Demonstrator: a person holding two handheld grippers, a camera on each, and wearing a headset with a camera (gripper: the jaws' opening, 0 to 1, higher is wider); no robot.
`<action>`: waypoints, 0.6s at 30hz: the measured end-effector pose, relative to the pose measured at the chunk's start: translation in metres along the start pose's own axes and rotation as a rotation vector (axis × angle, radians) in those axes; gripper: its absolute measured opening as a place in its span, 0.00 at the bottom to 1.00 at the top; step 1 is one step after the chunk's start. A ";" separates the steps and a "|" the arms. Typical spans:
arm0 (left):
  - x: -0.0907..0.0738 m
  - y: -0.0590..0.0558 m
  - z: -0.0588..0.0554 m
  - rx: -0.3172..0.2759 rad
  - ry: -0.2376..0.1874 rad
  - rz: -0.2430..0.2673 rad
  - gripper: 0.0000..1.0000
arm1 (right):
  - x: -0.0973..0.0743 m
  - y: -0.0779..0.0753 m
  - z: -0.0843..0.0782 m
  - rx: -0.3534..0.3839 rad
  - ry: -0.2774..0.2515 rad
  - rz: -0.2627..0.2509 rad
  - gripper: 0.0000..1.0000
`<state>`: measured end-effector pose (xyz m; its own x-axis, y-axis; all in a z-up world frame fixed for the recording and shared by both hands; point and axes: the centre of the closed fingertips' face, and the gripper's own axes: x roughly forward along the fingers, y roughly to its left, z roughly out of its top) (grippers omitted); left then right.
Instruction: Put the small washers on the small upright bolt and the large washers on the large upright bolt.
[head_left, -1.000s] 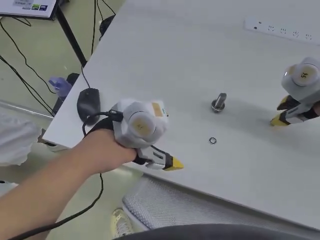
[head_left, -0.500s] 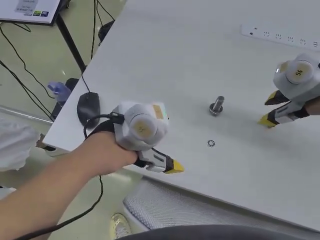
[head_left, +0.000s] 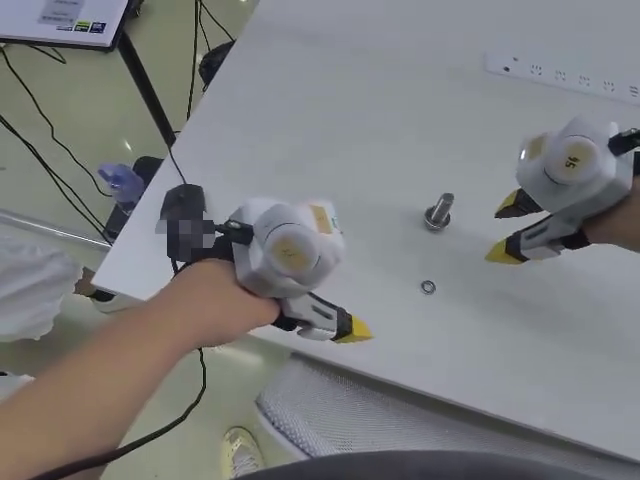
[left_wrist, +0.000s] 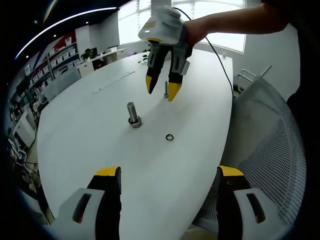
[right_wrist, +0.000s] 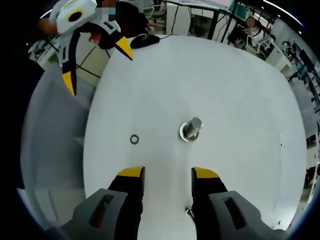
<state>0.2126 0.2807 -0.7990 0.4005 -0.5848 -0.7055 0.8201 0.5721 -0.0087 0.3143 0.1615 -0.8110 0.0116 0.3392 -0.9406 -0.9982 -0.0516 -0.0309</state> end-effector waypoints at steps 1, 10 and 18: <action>0.000 0.000 0.000 0.000 0.001 0.000 0.78 | 0.002 0.003 0.002 -0.007 0.002 0.004 0.39; 0.000 0.000 -0.001 0.000 -0.004 0.000 0.78 | 0.015 0.023 0.015 -0.074 -0.008 0.032 0.35; 0.002 -0.002 0.000 0.002 -0.005 -0.006 0.77 | 0.028 0.039 0.022 -0.126 -0.009 0.060 0.33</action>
<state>0.2118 0.2787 -0.8003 0.3977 -0.5912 -0.7016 0.8233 0.5675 -0.0116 0.2748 0.1895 -0.8312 -0.0486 0.3404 -0.9390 -0.9818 -0.1890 -0.0177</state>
